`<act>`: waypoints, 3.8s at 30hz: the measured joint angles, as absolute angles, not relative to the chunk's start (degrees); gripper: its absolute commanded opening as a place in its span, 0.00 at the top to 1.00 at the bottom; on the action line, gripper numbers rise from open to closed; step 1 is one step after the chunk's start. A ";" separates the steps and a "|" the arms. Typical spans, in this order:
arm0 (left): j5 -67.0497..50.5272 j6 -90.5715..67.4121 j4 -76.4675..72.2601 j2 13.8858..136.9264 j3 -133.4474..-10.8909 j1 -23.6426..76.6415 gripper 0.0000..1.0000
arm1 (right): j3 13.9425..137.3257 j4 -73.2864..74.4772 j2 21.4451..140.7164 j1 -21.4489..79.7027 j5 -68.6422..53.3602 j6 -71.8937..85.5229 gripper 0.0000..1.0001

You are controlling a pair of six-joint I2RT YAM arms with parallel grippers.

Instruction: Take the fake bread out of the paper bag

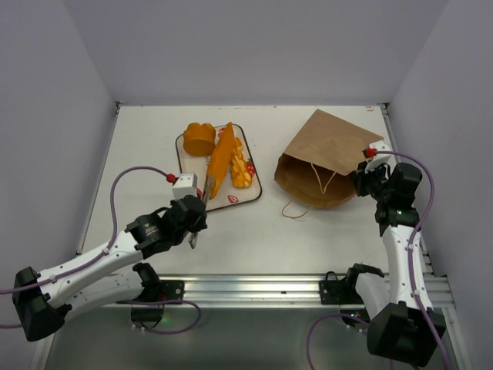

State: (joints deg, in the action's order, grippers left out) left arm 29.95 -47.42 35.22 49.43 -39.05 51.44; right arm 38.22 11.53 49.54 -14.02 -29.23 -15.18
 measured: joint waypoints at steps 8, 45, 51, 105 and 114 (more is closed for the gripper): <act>29.21 -47.44 34.35 50.50 -37.45 51.42 0.93 | 38.22 11.53 49.47 -14.28 -29.45 -15.20 1.00; 22.15 -46.15 32.08 49.25 -38.65 51.37 0.60 | 38.22 11.53 49.47 -14.66 -29.63 -15.20 1.00; 21.02 -43.64 31.40 48.47 -43.51 51.37 0.60 | 38.22 11.55 49.47 -14.66 -29.71 -15.20 1.00; 17.17 -22.70 -0.80 89.06 -55.29 60.90 0.61 | 48.77 38.81 57.04 -15.33 -46.00 -41.58 1.00; 21.85 -15.29 -2.50 94.48 -58.39 60.90 0.58 | 48.77 39.66 56.07 -15.33 -46.09 -41.65 1.00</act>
State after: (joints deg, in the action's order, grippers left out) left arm 21.85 -15.29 -2.50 94.48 -58.39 60.90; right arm 48.77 39.66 56.07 -15.33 -46.09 -41.65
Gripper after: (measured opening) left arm 0.411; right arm 0.015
